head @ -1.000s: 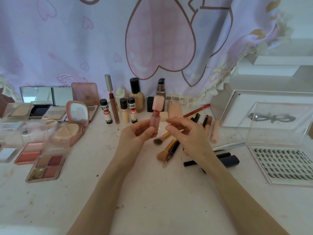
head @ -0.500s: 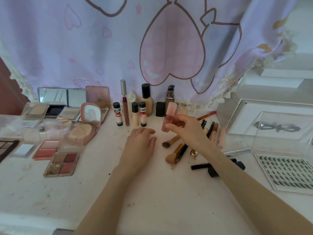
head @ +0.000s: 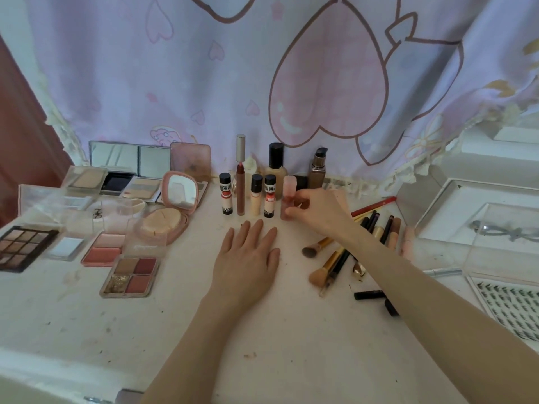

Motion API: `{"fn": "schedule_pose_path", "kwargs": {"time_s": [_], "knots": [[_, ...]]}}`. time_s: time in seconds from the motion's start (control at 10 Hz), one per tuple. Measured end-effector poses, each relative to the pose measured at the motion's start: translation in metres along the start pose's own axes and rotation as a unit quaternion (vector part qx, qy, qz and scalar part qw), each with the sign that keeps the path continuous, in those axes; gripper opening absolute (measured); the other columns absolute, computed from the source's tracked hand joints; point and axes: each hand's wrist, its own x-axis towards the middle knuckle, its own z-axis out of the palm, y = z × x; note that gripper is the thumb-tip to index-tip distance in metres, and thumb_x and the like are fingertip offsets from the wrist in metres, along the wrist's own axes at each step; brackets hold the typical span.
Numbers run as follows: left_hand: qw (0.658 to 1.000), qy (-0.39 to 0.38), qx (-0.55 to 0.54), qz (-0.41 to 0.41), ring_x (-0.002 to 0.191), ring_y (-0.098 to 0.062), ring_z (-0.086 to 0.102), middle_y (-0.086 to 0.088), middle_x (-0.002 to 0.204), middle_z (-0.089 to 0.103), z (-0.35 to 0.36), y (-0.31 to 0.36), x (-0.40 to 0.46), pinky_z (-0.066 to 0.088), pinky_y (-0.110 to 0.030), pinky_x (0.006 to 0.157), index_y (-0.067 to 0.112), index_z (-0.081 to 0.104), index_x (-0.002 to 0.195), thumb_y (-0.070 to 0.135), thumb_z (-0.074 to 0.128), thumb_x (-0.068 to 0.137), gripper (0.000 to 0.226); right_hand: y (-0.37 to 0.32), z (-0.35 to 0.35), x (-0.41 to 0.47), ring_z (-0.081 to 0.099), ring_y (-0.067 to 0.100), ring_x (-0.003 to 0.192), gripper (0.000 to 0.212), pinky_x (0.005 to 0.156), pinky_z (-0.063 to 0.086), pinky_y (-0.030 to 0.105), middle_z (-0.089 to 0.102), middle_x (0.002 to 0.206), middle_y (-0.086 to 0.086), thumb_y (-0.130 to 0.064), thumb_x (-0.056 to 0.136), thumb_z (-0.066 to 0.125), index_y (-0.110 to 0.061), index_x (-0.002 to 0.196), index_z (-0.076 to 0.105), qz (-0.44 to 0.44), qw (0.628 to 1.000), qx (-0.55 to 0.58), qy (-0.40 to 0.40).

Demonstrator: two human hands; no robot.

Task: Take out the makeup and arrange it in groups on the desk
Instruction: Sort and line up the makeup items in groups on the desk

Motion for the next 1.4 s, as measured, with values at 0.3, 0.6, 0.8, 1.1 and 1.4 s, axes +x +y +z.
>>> {"fn": "schedule_pose_path", "kwargs": {"time_s": [0.3, 0.6, 0.8, 1.1, 1.4], "knots": [[1.000, -0.009, 0.011, 0.001, 0.144, -0.014, -0.008, 0.005, 0.157, -0.003, 0.001, 0.000, 0.000, -0.006, -0.036, 0.117, 0.033, 0.003, 0.147, 0.042, 0.012, 0.099, 0.050, 0.007, 0.006, 0.001, 0.055, 0.009, 0.093, 0.025, 0.083, 0.041, 0.022, 0.066, 0.107, -0.001, -0.027, 0.087, 0.062, -0.014, 0.108, 0.066, -0.012, 1.000, -0.003, 0.020], [1.000, -0.010, -0.004, 0.006, 0.144, -0.014, -0.006, 0.005, 0.157, -0.001, 0.000, 0.001, -0.001, -0.004, -0.036, 0.117, 0.032, 0.006, 0.148, 0.041, 0.013, 0.099, 0.050, 0.012, -0.014, -0.030, 0.047, 0.008, 0.096, 0.034, 0.080, 0.031, 0.019, 0.060, 0.109, -0.004, -0.026, 0.087, 0.062, -0.017, 0.119, 0.061, 0.001, 0.996, 0.018, 0.085], [0.995, 0.069, -0.072, 0.022, 0.139, -0.014, 0.022, 0.005, 0.148, 0.033, 0.000, 0.002, -0.003, 0.008, -0.032, 0.116, 0.029, 0.041, 0.137, 0.031, 0.033, 0.098, 0.040, 0.045, -0.039, -0.083, 0.049, 0.008, 0.092, 0.022, 0.080, 0.033, 0.017, 0.061, 0.102, -0.001, -0.023, 0.089, 0.060, -0.016, 0.108, 0.067, 0.049, 0.989, -0.010, 0.136], [0.980, 0.140, -0.138, 0.032, 0.109, -0.020, 0.054, -0.001, 0.116, 0.062, 0.004, 0.007, -0.001, 0.038, -0.036, 0.100, 0.017, 0.066, 0.109, 0.016, 0.050, 0.092, 0.023, 0.092, -0.062, -0.107, 0.056, 0.026, 0.095, 0.032, 0.075, 0.038, 0.028, 0.060, 0.103, 0.012, -0.030, 0.090, 0.059, -0.006, 0.110, 0.055, 0.245, 0.946, -0.067, 0.201], [0.981, 0.143, -0.124, 0.042, 0.104, -0.018, 0.052, 0.001, 0.112, 0.059, 0.005, 0.015, -0.001, 0.037, -0.030, 0.094, 0.017, 0.066, 0.107, 0.015, 0.049, 0.093, 0.022, 0.094, -0.060, -0.101, 0.048, 0.025, 0.080, 0.032, 0.068, 0.036, 0.030, 0.053, 0.087, 0.009, -0.037, 0.096, 0.045, -0.006, 0.102, 0.050, 0.273, 0.945, -0.092, 0.156]]}}
